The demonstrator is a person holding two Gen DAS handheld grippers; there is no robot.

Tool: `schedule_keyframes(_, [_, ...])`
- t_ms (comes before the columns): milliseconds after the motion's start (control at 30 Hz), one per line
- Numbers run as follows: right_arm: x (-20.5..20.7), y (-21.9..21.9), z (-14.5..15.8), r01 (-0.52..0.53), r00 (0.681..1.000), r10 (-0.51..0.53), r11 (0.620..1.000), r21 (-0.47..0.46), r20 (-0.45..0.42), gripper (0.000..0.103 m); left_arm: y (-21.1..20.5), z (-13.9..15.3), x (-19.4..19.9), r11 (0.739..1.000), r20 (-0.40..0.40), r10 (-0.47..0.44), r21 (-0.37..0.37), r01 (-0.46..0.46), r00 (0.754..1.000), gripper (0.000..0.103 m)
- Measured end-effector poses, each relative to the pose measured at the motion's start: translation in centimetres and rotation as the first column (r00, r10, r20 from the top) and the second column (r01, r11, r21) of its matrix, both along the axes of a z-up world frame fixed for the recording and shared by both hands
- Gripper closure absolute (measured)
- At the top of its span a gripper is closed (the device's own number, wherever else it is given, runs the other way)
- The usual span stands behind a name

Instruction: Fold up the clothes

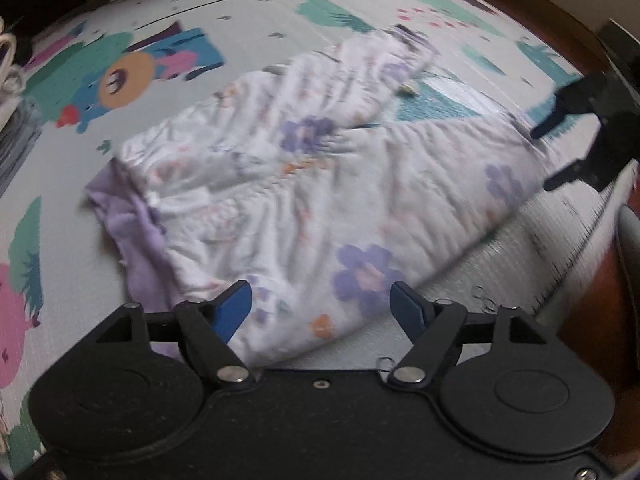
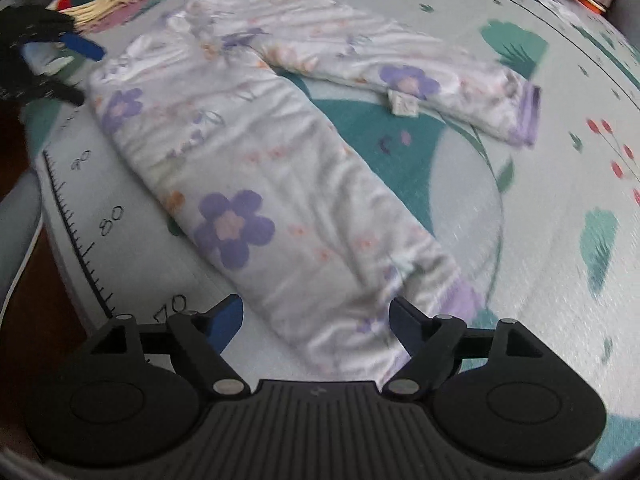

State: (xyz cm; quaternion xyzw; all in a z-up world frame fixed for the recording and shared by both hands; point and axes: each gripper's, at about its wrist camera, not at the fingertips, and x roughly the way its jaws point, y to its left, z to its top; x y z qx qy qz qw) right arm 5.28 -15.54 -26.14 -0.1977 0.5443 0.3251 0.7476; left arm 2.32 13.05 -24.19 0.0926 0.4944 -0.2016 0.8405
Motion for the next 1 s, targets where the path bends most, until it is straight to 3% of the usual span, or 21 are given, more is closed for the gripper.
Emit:
schedule_keyframes(167, [-1.9,0.0,0.6,-0.048,0.998,0.05,0.997,-0.067,0.037,0.018,-0.3,0.0,-0.7,0.998,0.033,-0.035,0.06,0.033,0.999,0.025])
schedule_keyframes(467, [-3.1,-0.5,0.8,-0.045,0.997,0.054,0.983,-0.18,0.049,0.016,-0.7,-1.4,-2.1,0.975,0.076,-0.125,0.192,0.108,0.989,0.025])
schedule_keyframes(567, [-3.5,-0.4,1.1,-0.046,0.998,0.055,0.982,-0.181,0.043,0.015,-0.6,-1.3,-2.3,0.976,0.07,-0.132,0.186,0.117,0.989,0.025])
schedule_keyframes(767, [-4.4,2.1,3.3,-0.103,0.994,0.107,0.985,-0.138,0.023,0.011,-0.8,2.2,-1.6,0.992,0.039,-0.106,0.075,0.103,0.994,0.025])
schedule_keyframes(900, [-4.7,4.2,5.3,-0.141,0.987,0.148,0.984,-0.113,0.056,0.008,-2.0,4.8,-2.1,0.98,0.075,-0.172,0.115,0.163,0.982,0.025])
schedule_keyframes(1000, [-5.3,5.1,6.9,-0.184,0.974,0.194,0.979,-0.086,0.12,0.008,-1.7,5.6,-2.9,0.974,0.167,-0.2,0.139,0.178,0.966,0.025])
